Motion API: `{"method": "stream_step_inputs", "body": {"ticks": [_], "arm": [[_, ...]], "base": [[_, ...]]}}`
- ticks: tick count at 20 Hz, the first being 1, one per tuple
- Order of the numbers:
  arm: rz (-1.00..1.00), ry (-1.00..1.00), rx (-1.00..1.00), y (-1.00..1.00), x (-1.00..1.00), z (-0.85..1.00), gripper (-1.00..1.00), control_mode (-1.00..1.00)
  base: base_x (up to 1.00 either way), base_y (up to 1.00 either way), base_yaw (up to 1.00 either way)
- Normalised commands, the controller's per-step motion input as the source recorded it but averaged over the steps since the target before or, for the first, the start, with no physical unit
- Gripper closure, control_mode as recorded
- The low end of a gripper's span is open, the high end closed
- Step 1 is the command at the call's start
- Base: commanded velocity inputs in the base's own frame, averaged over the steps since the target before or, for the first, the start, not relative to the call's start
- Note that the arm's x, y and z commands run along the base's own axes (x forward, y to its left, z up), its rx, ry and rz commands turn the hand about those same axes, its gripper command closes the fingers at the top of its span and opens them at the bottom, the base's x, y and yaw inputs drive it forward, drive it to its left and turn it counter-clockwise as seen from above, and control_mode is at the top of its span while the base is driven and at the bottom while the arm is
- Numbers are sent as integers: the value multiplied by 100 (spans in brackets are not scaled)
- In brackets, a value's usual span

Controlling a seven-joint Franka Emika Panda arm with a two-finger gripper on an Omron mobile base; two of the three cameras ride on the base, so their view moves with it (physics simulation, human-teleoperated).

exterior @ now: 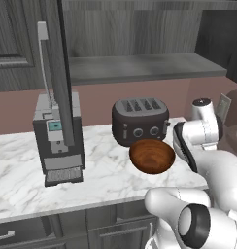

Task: Open the cabinet. Pick the bowls from the counter and place them in the cabinet. Then close the cabinet.

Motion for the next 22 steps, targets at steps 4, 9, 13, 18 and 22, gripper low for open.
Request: {"method": "stream_step_inputs", "body": {"ticks": [4, 9, 13, 18, 22], "arm": [[0, -7, 0, 0, 4, -20, -100, -100], [0, -7, 0, 0, 4, -14, -100, -100], [0, -4, 0, 0, 5, -19, -100, -100], [0, 0, 0, 0, 13, -18, -100, -100], [0, 0, 0, 0, 19, -22, -100, -100]], "base": [[0, 0, 0], [0, 0, 0], [0, 0, 0], [0, 0, 0], [0, 0, 0]]}}
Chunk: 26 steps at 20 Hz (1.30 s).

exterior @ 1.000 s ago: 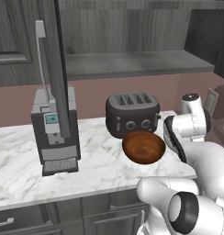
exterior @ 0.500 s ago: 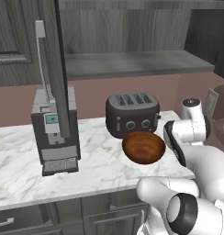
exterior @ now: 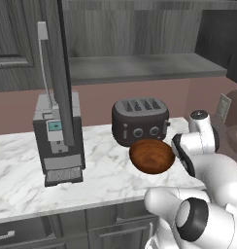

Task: Open the cabinet. Pick the bowls from the counter and place them in the cabinet. Then close the cabinet.

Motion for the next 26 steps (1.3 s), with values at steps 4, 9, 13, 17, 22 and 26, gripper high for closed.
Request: {"method": "stream_step_inputs", "body": {"ticks": [4, 9, 13, 17, 22, 26], "arm": [[0, 0, 0, 0, 25, -19, -100, -100], [0, 0, 0, 0, 26, -17, -100, -100], [0, 0, 0, 0, 24, -20, -100, -100], [0, 0, 0, 0, 23, -31, -100, -100], [0, 0, 0, 0, 7, -37, -100, -100], [0, 0, 0, 0, 7, -36, -100, -100]], "base": [[0, 0, 0], [0, 0, 0], [0, 0, 0], [0, 0, 0], [0, 0, 0], [0, 0, 0]]}}
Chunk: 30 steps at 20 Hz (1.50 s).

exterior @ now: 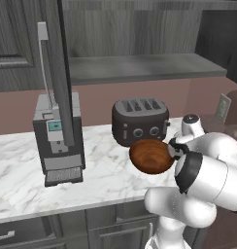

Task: Open the cabinet. Pick the bowls from the counter and place them in the cabinet. Then close the cabinet.

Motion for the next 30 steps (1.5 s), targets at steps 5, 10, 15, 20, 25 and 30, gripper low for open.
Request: {"method": "stream_step_inputs", "body": {"ticks": [5, 10, 15, 20, 25, 30], "arm": [[0, 0, 0, 0, 0, -37, 100, -100], [0, -8, 0, 0, -11, -34, 100, -100], [0, -1, 0, 0, -15, -29, 100, -100], [0, -3, 0, 0, -41, 2, 100, -100], [0, 0, 0, 5, -45, 63, 100, -100], [-1, 1, 0, 12, -21, 79, 100, -100]], "base": [[0, 0, 0], [0, 0, 0], [0, 0, 0], [0, 0, 0], [0, 0, 0], [0, 0, 0]]}}
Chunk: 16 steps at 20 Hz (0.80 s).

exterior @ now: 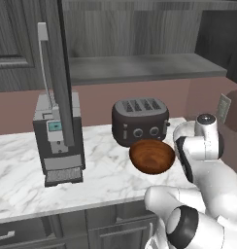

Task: Open the cabinet. Pick the bowls from the counter and place them in the cabinet. Then close the cabinet.

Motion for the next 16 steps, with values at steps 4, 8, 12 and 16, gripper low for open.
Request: {"method": "stream_step_inputs", "body": {"ticks": [4, 8, 12, 16], "arm": [[-1, 1, 0, 4, -32, 84, 100, -100], [0, 9, 4, 5, -29, 69, 100, -100], [0, 5, 4, 0, -38, 58, 100, -100], [0, 4, 6, 9, -44, 46, 100, -100]], "base": [[0, 0, 0], [0, 0, 0], [0, 0, 0], [0, 0, 0]]}}
